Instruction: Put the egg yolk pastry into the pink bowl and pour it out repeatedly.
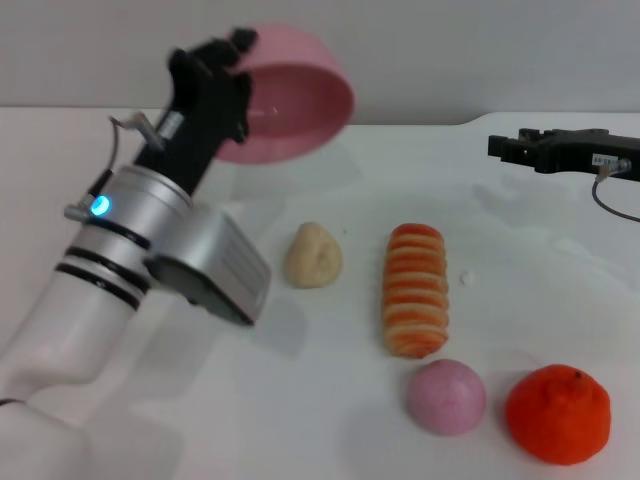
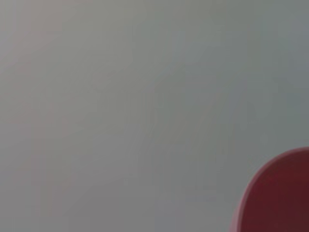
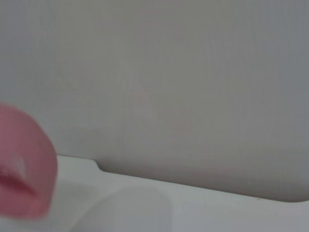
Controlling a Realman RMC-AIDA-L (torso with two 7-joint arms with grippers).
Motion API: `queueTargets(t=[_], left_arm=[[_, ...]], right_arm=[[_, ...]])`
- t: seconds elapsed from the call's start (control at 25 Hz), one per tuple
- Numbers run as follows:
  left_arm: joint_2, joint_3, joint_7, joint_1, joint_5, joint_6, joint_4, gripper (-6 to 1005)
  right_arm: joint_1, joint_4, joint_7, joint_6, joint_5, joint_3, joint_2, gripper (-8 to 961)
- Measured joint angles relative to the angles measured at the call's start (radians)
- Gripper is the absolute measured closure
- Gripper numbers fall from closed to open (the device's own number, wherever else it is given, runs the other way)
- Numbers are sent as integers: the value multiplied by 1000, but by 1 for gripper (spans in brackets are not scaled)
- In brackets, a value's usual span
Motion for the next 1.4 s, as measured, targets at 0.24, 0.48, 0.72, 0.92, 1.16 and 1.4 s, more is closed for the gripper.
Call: queueTargets(t=[0.24, 0.48, 0.72, 0.92, 1.16, 1.4], left_arm=[[8, -99, -40, 16, -467, 121, 241, 999], [19, -600, -17, 100, -880, 858, 489, 999], [84, -1148, -392, 29, -784, 1667, 367, 999], [126, -1301, -578, 12, -572, 1931, 370, 1000], [110, -1364, -717, 69, -359, 2134, 552, 1000], [75, -1370, -765, 83, -228, 2261, 661, 1000]], right_arm=[[23, -10, -15, -11, 2, -55, 0, 407], [126, 5, -15, -2, 3, -140, 1, 407], [250, 75, 17, 2, 3, -217, 6, 405], [334, 159, 28, 41, 7, -329, 11, 404], [405, 253, 35, 141, 63, -539, 17, 402], [388, 288, 37, 286, 266, -724, 19, 264]])
